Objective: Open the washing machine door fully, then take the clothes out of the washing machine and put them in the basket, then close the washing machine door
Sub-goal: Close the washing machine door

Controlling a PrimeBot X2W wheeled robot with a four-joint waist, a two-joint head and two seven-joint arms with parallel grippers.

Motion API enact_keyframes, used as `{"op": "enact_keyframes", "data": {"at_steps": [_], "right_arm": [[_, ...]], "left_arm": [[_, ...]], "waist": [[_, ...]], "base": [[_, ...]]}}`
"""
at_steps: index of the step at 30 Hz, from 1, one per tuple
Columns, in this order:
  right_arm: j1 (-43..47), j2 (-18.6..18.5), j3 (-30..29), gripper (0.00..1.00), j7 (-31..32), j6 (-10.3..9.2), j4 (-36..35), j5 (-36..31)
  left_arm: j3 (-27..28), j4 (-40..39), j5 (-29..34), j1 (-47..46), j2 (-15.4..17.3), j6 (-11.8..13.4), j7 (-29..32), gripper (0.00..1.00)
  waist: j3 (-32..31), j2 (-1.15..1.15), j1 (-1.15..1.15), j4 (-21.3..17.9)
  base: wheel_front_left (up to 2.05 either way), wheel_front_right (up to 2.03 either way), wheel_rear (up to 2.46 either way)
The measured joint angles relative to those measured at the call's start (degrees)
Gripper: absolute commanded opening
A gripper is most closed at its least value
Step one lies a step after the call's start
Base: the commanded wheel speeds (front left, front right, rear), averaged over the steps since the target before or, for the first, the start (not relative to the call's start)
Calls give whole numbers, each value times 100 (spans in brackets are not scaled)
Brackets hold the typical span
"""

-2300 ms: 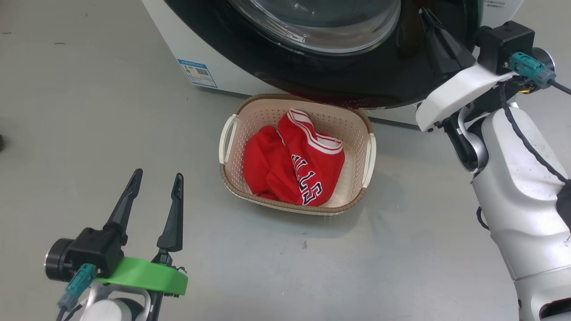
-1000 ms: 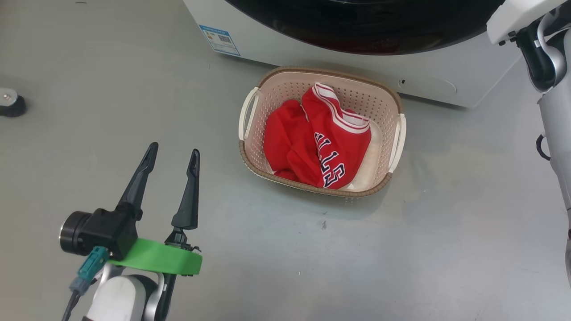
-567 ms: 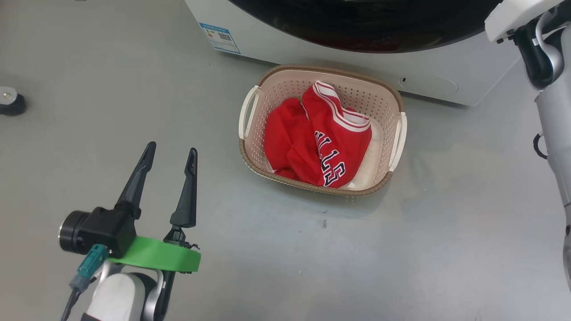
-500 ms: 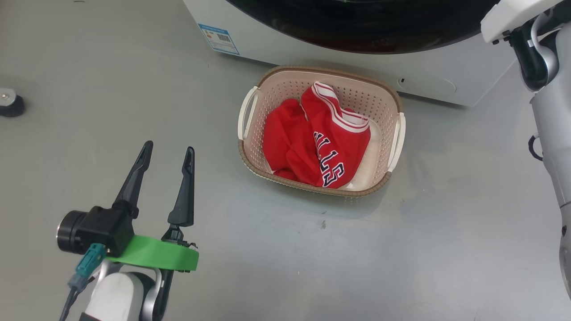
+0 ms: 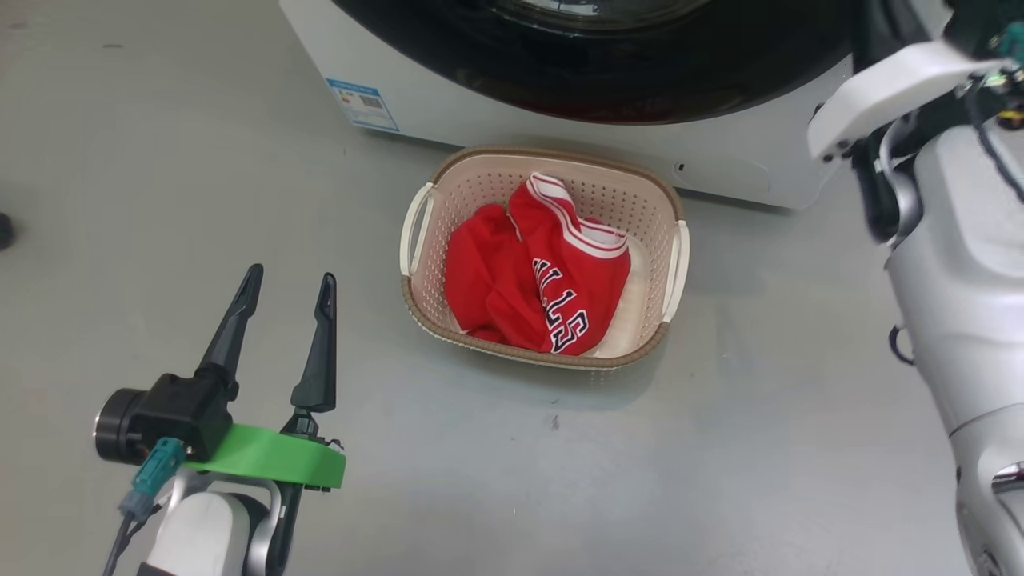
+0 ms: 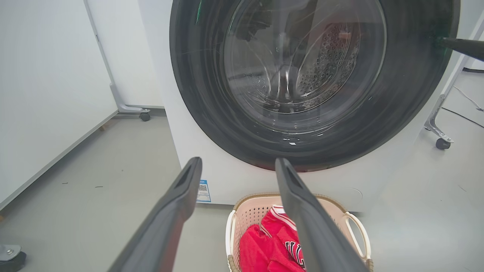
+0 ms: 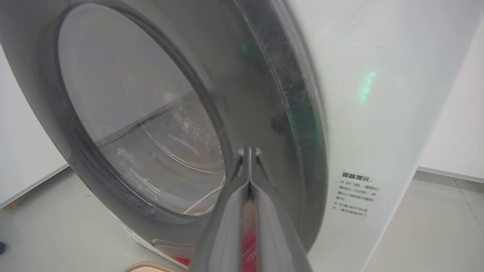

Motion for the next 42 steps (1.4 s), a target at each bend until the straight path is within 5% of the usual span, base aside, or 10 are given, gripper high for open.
{"op": "enact_keyframes", "data": {"at_steps": [2,6,8,10,28,42], "right_arm": [[146,90,14,4,-48,1,7,42],[443,256,58,37,-75,1,20,77],[606,311,73,77,-93,1,23,81],[771,335,81,98,-98,1,23,85],[2271,561,-75,100,-124,-7,-849,140],[3495,648,-190,100,-124,-208,-1513,113]], "left_arm": [[53,36,1,2,21,26,-1,100],[131,83,5,14,57,57,-2,100],[134,119,5,19,70,58,-2,100],[136,156,5,47,89,66,-2,100],[192,381,4,604,238,140,68,100],[153,419,5,978,287,179,149,100]], "waist": [[-63,0,0,-61],[-199,0,0,-207],[-274,0,0,-281],[-354,0,0,-358],[-1097,0,0,-1073],[-1614,0,0,-1401]], "base": [[0,0,0],[0,0,0],[0,0,0],[0,0,0],[0,0,0],[0,0,0]]}}
